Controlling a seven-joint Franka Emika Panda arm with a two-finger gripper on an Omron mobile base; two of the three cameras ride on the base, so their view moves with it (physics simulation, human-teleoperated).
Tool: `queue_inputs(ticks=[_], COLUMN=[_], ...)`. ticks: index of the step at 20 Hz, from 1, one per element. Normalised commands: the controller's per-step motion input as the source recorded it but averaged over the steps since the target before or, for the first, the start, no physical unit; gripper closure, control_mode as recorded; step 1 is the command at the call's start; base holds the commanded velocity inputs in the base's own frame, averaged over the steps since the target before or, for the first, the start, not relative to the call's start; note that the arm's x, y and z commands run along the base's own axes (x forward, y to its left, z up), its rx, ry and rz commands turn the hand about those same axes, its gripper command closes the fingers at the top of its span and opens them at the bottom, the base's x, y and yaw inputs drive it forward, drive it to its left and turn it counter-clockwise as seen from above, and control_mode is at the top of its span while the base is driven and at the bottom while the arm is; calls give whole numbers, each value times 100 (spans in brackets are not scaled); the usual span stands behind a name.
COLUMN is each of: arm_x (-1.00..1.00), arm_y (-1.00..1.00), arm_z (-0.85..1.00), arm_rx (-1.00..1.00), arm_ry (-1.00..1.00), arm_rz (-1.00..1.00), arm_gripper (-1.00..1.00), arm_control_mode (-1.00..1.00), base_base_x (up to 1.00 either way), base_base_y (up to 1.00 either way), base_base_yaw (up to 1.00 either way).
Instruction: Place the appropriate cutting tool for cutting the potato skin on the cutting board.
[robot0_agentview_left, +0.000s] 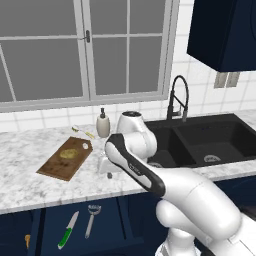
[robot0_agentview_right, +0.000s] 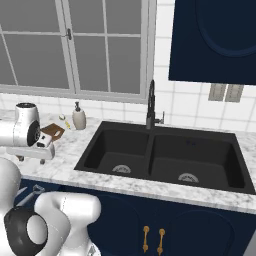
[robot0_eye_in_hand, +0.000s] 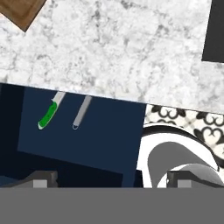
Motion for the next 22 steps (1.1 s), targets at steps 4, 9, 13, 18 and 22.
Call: queue_inputs(ticks=[4, 9, 13, 18, 22], arm_x=[-1, -5, -6, 0, 0], arm_y=[10, 65, 54, 1, 18], arm_z=[-9, -33, -27, -21, -54], arm_rx=[10, 21, 12, -6, -23], arm_ry=[4, 11, 9, -2, -3], arm_rz=[-2, 0, 2, 0, 0], arm_gripper=[-100, -100, -100, -100, -100], arm_control_mode=[-100, -100, -100, -100, -100], base_base_x=[0, 0, 0, 0, 0], base_base_y=[0, 0, 0, 0, 0], base_base_yaw=[0, 0, 0, 0, 0])
